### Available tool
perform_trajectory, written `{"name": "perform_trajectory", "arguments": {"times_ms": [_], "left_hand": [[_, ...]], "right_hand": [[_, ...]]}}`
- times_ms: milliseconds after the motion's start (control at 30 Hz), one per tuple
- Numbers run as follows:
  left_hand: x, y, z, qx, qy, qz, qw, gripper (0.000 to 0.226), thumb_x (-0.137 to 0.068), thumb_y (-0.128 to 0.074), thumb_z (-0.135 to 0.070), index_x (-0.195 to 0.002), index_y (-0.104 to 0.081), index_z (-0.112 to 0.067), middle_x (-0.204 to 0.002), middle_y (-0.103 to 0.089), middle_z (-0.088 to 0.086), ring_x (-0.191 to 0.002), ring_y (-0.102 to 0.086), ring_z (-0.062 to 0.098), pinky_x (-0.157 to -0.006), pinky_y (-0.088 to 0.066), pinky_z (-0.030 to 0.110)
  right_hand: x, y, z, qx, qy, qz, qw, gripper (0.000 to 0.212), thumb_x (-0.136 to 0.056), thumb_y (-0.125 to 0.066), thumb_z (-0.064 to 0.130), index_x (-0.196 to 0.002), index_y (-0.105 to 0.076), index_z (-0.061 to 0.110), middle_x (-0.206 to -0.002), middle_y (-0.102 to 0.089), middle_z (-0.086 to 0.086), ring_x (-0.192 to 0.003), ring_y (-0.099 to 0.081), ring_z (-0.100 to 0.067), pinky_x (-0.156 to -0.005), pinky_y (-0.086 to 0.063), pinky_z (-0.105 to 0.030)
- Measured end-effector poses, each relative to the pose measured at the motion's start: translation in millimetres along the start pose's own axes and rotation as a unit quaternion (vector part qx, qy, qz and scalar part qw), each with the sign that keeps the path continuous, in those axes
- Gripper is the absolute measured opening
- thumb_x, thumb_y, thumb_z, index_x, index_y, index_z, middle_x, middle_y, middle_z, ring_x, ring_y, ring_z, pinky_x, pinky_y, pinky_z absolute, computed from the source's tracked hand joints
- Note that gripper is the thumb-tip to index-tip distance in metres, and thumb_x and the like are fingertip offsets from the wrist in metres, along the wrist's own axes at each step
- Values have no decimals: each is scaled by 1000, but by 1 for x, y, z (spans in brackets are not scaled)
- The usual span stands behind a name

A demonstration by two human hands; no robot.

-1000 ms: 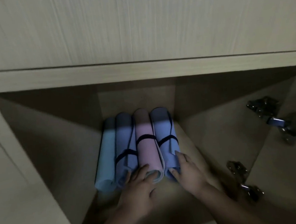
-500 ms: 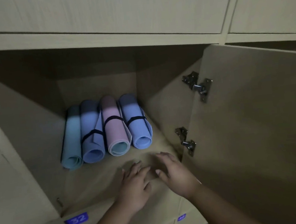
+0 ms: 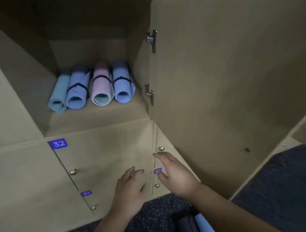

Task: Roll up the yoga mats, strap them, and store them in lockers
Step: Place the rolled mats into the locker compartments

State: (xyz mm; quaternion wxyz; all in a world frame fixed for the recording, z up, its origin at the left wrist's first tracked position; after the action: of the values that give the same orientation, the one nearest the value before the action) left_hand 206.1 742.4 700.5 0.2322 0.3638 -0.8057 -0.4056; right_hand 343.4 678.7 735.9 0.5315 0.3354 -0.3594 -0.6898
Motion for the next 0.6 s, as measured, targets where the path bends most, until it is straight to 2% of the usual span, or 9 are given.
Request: {"name": "perform_trajectory", "arguments": {"times_ms": [100,267,367,467,533,600], "left_hand": [[50,-22,-20,0,-2,21,1000,48,-98,-47,-32,-144,-36,-25,-156,-20,0,-143,-20,16,-117,-17,29],[102,-27,-49,10,-9,4,1000,47,-98,-48,-31,-144,-38,-25,-155,-23,-1,-143,-21,16,-116,-17,29],[126,-33,-65,-3,-34,12,999,46,-98,-48,-30,-143,-38,-26,-155,-24,-3,-142,-23,15,-116,-18,29],[151,-41,-77,-9,-50,22,998,46,-98,-48,-30,-143,-38,-27,-155,-23,-4,-142,-23,15,-117,-18,30],[170,-49,-79,-6,-58,35,998,46,-98,-48,-30,-143,-39,-26,-154,-24,-4,-142,-23,15,-116,-18,29],[195,-60,-78,-2,-63,57,996,45,-98,-48,-30,-142,-41,-25,-154,-25,-5,-141,-23,14,-116,-19,29]], "right_hand": [[58,0,-10,-6,-3,17,1000,51,-98,-46,21,-146,-31,20,-150,-32,4,-136,-34,-12,-109,-29,-22],[130,11,-15,-3,-2,20,1000,50,-97,-48,18,-145,-34,20,-149,-35,2,-132,-40,-15,-108,-33,-25],[171,21,-17,-14,-24,-1,1000,49,-97,-48,16,-144,-35,18,-146,-38,2,-122,-49,-16,-101,-32,-17],[217,24,-26,-20,-75,-19,997,49,-98,-47,16,-145,-35,18,-144,-40,1,-113,-52,-22,-86,-28,-11],[250,17,-34,-26,-113,-17,993,50,-98,-47,16,-146,-33,18,-146,-38,0,-120,-48,-20,-88,-30,-13],[285,4,-38,-32,-157,-9,987,51,-98,-46,17,-147,-30,19,-148,-35,-1,-131,-40,-18,-97,-31,-19]]}}
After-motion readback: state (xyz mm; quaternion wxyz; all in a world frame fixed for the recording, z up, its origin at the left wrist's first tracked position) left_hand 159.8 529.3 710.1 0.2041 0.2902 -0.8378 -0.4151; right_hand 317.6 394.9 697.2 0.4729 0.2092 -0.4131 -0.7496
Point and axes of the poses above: each hand's wrist, its own x-axis away from the middle knuckle, its own y-axis out of the back of the hand, z = x × y, the point moved 4 cm from there along -x, towards the middle knuckle
